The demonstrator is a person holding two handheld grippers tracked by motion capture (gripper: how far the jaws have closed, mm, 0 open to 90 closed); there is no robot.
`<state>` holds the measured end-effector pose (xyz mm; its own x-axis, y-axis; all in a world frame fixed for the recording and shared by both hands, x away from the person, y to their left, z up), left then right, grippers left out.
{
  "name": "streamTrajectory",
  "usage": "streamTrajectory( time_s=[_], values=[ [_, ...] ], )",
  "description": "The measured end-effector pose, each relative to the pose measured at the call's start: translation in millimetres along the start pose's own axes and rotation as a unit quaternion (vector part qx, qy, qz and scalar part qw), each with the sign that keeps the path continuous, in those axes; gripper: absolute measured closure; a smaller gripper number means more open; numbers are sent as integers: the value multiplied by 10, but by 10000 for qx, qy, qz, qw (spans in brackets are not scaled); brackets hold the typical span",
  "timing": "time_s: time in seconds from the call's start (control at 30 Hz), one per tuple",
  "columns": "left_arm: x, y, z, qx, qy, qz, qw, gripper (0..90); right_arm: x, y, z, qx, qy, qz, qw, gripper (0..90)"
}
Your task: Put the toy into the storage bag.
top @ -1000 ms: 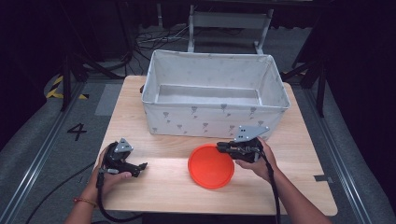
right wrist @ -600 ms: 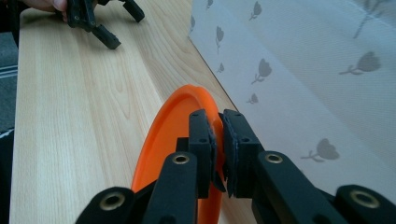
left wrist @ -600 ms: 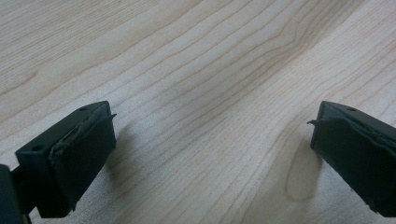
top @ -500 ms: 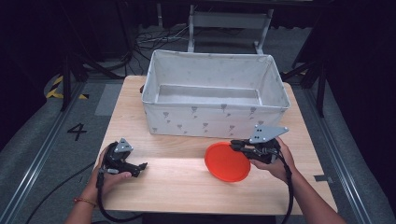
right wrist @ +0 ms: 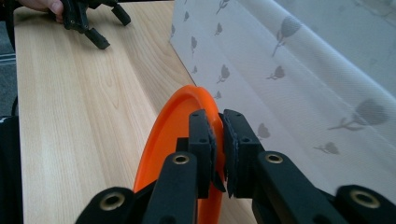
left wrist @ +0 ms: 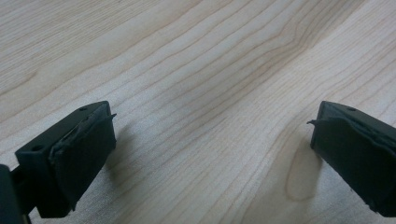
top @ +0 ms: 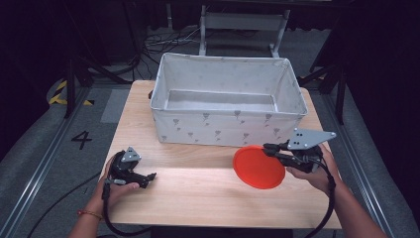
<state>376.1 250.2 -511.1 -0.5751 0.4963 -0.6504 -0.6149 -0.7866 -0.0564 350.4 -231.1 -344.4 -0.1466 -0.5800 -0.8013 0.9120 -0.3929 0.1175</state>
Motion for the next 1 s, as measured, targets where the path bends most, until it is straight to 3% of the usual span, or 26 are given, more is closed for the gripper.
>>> streamTrajectory(
  time_s=[0.43,1.0],
  values=[
    [1,1,1,-6,1,3,10000,4,-31,73,375,197,-45,6,9998,829],
    [2,1,1,-7,-1,8,10000,4,-436,234,667,325,-39,357,9988,829]
  ],
)
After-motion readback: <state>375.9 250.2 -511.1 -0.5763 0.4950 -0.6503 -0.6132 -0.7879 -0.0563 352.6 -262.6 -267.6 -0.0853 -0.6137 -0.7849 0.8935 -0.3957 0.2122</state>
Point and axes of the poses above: each handheld gripper's, and its own axes: z roughly backward along the jaws, x roughly out of its underside, y roughly to its right, the point moved 2 cm from there along -z, roughly forward along the jaws, and after that the axes turned 6 degrees about -x, right-handed, at the moved point
